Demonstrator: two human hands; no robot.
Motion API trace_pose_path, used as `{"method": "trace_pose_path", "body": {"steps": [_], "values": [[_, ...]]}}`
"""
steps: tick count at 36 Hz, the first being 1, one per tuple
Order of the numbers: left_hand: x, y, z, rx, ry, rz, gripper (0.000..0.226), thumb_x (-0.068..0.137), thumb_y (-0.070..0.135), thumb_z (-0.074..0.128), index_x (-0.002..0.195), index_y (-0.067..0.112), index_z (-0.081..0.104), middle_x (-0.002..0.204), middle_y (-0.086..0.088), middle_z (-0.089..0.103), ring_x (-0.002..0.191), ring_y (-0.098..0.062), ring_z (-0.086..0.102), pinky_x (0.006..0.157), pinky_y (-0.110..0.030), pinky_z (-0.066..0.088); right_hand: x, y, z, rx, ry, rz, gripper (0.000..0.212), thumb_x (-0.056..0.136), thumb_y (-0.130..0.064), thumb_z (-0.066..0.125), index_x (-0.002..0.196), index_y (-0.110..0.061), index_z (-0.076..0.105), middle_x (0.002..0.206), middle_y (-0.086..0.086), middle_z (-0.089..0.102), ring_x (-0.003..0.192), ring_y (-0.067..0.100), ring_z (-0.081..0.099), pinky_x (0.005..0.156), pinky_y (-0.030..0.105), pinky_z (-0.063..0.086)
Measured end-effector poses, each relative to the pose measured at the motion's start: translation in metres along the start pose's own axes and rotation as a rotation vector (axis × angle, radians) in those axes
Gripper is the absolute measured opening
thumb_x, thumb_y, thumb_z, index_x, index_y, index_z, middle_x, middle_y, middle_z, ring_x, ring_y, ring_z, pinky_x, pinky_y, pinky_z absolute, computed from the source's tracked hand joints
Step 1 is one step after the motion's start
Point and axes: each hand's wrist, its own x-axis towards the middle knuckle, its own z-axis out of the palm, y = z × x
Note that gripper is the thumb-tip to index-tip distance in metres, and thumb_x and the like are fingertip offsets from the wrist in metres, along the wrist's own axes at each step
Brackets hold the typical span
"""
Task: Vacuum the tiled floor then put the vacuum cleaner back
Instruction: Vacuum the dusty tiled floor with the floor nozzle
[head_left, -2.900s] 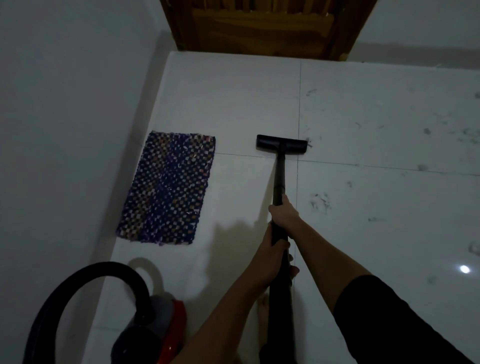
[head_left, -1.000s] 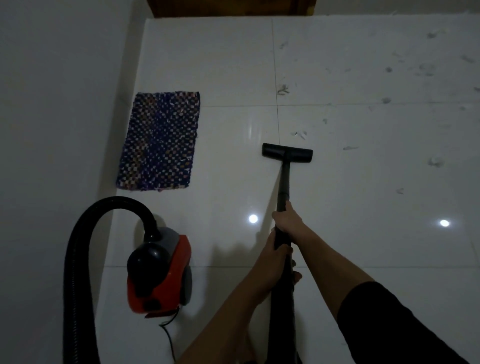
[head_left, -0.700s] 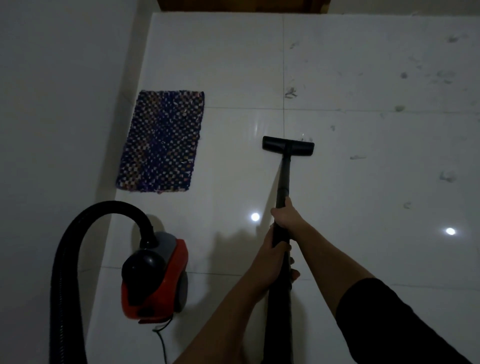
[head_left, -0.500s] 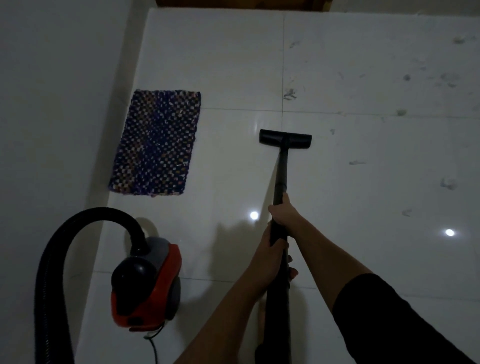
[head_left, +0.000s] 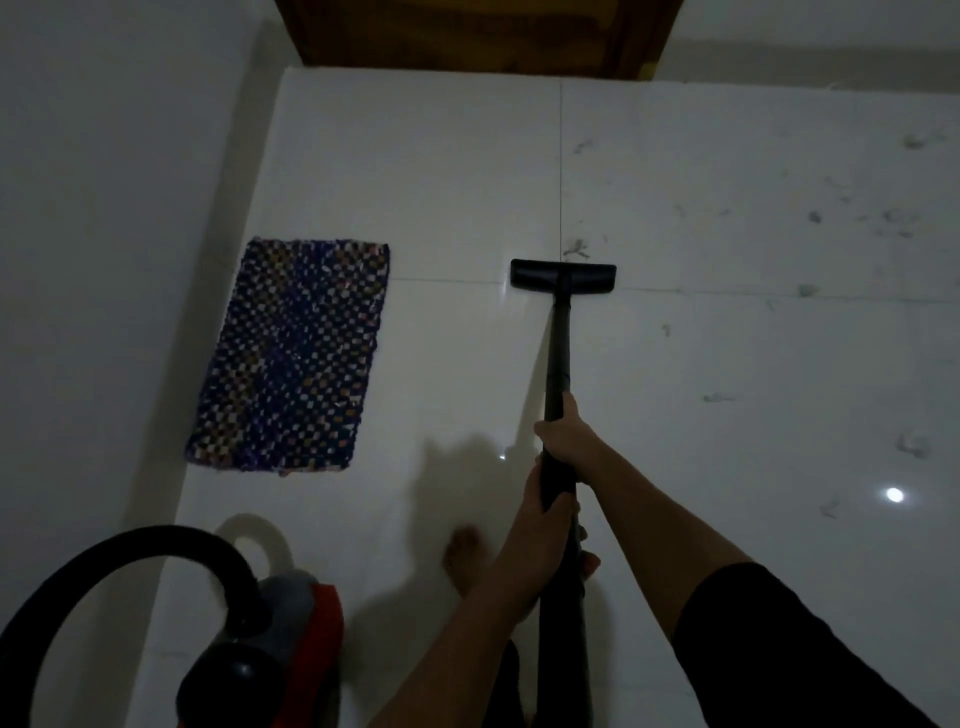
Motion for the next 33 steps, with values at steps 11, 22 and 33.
{"method": "trace_pose_path", "body": {"steps": [11,22,33], "values": [[0.08,0.107,-0.022,-0.022,-0.037,-0.015,0.031,0.099,0.015,0.038,0.119,0.038,0.032,0.08,-0.008,0.045,0.062,-0.014,0.05,0.043,-0.018,0.048,0.072,-0.108,-0.028,-0.048,0.031,0.017,0.076,0.093,-0.013,0.046,0.153,-0.026,0.001,0.129,0.026,0.051,0.095,0.034,0.056,0.083,0.04,0.05],[0.142,0.183,-0.013,-0.097,-0.086,-0.056,0.042,0.098,0.011,0.04,0.133,0.032,0.033,0.082,-0.012,0.047,0.056,-0.015,0.05,0.041,-0.019,0.047,0.126,-0.177,-0.078,-0.106,0.024,0.01,0.077,0.095,-0.016,0.045,0.154,-0.026,-0.003,0.131,0.025,0.05,0.094,0.033,0.056,0.07,0.032,0.042],[0.23,0.247,0.008,-0.188,0.041,-0.127,0.063,0.085,0.004,0.053,0.142,0.024,0.033,0.075,-0.011,0.047,0.055,-0.02,0.047,0.034,-0.02,0.043,0.193,-0.239,-0.125,-0.053,0.013,0.023,0.078,0.095,-0.014,0.045,0.153,-0.031,-0.005,0.129,0.022,0.053,0.082,0.029,0.059,0.061,0.03,0.048]]}}
